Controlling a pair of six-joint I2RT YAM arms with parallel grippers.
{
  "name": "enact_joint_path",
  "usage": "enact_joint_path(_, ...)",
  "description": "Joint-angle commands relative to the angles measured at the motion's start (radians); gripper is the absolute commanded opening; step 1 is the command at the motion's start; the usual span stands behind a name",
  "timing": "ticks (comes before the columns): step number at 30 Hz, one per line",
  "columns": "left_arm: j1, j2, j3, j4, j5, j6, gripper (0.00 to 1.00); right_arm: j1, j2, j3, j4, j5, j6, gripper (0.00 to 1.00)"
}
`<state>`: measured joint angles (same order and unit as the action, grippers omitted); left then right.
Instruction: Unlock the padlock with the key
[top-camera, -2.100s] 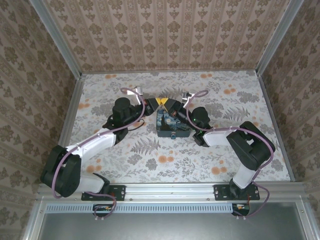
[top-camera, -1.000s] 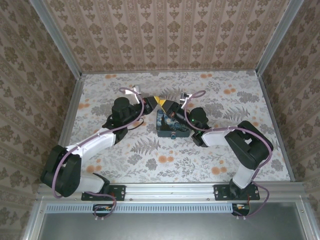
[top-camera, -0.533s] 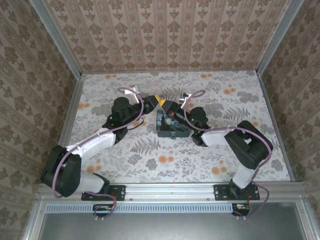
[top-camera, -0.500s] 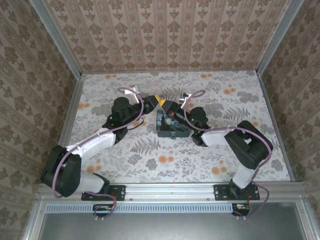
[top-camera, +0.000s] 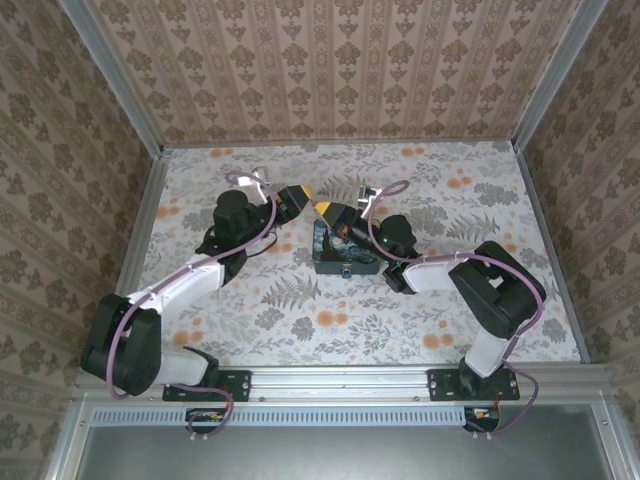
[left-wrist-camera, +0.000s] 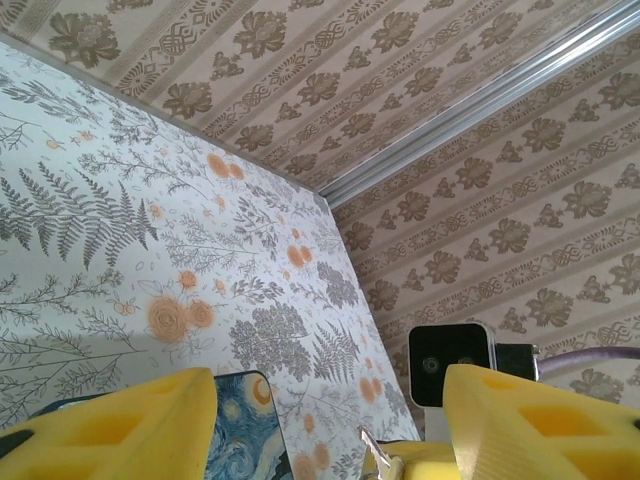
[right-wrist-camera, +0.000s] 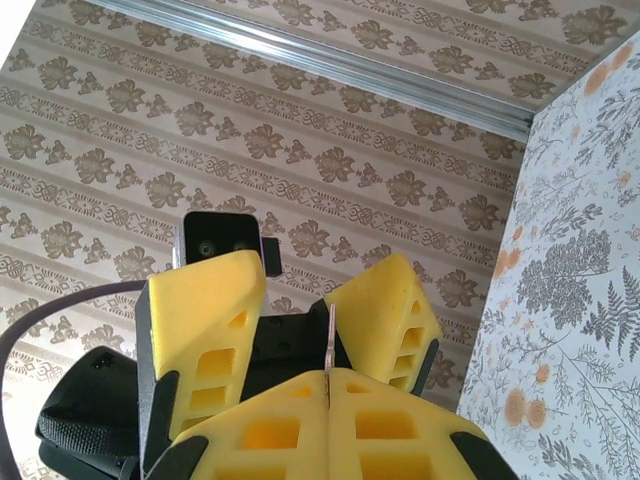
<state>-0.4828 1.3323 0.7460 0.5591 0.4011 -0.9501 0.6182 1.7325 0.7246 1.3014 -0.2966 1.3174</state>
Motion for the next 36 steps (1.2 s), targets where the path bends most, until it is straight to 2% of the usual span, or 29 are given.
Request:
enact_joint_path(1, 0.006, 0.003, 0.038, 0.015, 0.034, -0.010, 0.55, -0.001, -0.016, -0.006, 0.026, -0.024, 0.009, 0.00)
enact_joint_path(17, -0.012, 0.042, 0.041, 0.065, 0.037, -0.026, 0.33, 0.002, -0.007, 0.017, 0.030, -0.050, 0.023, 0.00)
enact_joint_path(33, -0.019, 0.056, 0.044, 0.079, 0.036, -0.027, 0.28, 0.009, 0.016, 0.039, 0.030, -0.067, 0.030, 0.00)
enact_joint_path(36, -0.020, 0.056, 0.044, 0.079, 0.035, -0.026, 0.24, 0.011, 0.018, 0.041, 0.031, -0.069, 0.032, 0.00)
